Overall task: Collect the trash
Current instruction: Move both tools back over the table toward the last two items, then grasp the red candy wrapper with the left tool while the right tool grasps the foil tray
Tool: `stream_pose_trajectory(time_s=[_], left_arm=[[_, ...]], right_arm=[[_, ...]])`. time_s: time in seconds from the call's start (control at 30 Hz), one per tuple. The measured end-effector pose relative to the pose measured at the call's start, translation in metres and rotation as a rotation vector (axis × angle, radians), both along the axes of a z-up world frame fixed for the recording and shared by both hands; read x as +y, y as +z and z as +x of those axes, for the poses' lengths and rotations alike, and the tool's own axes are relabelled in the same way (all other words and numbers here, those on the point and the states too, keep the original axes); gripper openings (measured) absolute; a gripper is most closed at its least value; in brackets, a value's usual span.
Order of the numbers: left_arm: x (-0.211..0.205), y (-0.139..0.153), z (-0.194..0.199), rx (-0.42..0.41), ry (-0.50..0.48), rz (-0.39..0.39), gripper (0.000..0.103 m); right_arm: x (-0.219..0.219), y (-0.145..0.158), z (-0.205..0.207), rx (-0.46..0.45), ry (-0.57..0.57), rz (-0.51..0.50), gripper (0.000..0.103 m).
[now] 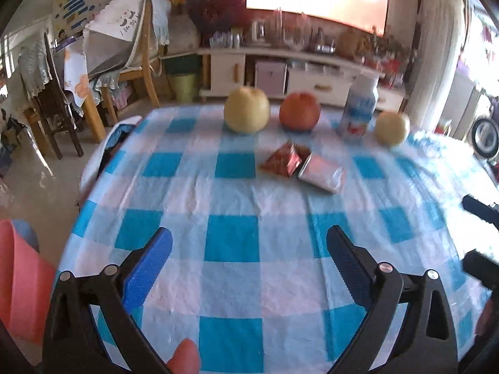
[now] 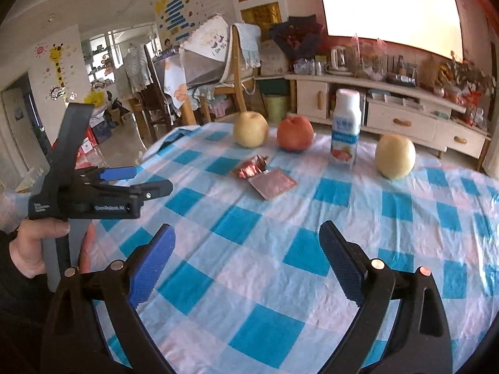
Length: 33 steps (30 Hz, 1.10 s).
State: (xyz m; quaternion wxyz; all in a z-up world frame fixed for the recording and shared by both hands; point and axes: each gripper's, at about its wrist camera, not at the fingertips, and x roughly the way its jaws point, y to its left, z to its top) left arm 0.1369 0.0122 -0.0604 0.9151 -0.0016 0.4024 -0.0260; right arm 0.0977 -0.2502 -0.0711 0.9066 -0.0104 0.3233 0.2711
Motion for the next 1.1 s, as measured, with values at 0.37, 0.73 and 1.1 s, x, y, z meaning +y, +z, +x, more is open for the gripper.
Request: stream_pose_trajectory(time_s=[0.37,0.73,1.1], left_arm=[[-0.012,-0.027,0.068,0.087,-0.031,0.012,0.098],[-0.030,-0.030,0.137,0.080,-0.036,-0.033,0.098],[-0.051,-0.054,0.172,0.120,-0.044,0.051,0.098]], right_arm=[[0.009,-0.017,0.024,0.050,0.028,-0.040,0.094],[0.011,-0.025,0.028,0.100,0.046,-0.022,0.094],[0.011,-0.024,0.027,0.125,0.072,0.007,0.094]])
